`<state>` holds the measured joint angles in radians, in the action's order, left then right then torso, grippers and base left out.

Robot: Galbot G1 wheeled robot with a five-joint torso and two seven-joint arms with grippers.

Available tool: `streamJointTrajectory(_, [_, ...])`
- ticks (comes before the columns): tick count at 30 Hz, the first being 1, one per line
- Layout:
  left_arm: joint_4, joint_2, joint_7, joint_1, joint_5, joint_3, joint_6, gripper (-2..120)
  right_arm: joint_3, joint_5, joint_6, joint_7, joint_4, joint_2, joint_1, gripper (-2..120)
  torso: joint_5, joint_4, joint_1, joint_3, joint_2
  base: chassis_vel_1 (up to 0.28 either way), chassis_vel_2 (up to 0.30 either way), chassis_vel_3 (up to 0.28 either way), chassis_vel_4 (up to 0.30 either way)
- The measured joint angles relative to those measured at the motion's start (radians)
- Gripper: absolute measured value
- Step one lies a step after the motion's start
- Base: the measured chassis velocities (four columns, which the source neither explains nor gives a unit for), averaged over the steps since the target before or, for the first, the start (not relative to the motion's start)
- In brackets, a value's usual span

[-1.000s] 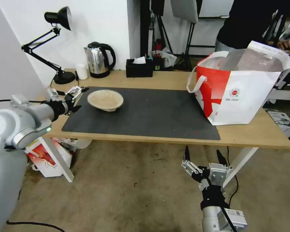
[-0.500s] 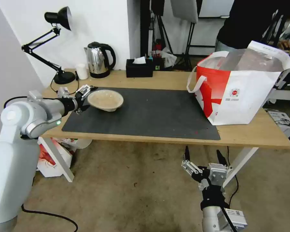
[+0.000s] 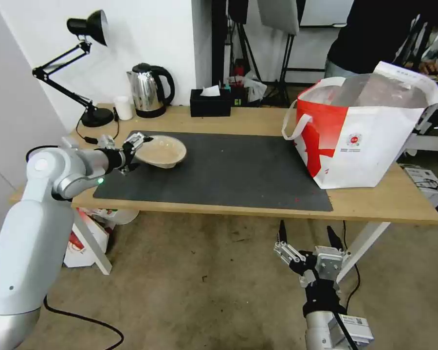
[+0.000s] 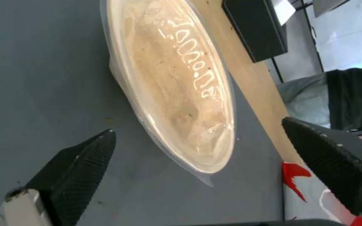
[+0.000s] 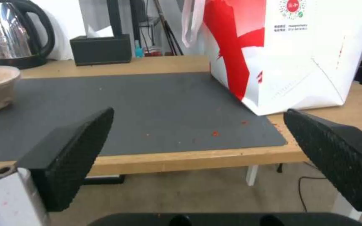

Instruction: Pick up the trash from the table and place it into the takeout bag.

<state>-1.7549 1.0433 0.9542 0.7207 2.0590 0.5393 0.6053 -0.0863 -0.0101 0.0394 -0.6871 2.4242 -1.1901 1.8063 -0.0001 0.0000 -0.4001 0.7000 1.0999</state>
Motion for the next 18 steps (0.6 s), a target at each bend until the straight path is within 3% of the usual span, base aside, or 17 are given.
streamJointTrajectory(9, [0.008,-0.002,-0.009,0.014,-0.015,0.004,0.005,99,0.000,0.000,0.000,0.000,0.000,0.000,0.000,100,0.0001,0.0000,0.000,0.000,0.000,0.000,0.000,0.000,0.000])
streamJointTrajectory(18, [0.097,0.019,-0.040,-0.010,-0.046,-0.012,0.008,99,0.000,0.000,0.000,0.000,0.000,0.000,0.000,100,0.0001,-0.0001,0.000,0.000,0.000,0.000,0.000,0.000,0.000])
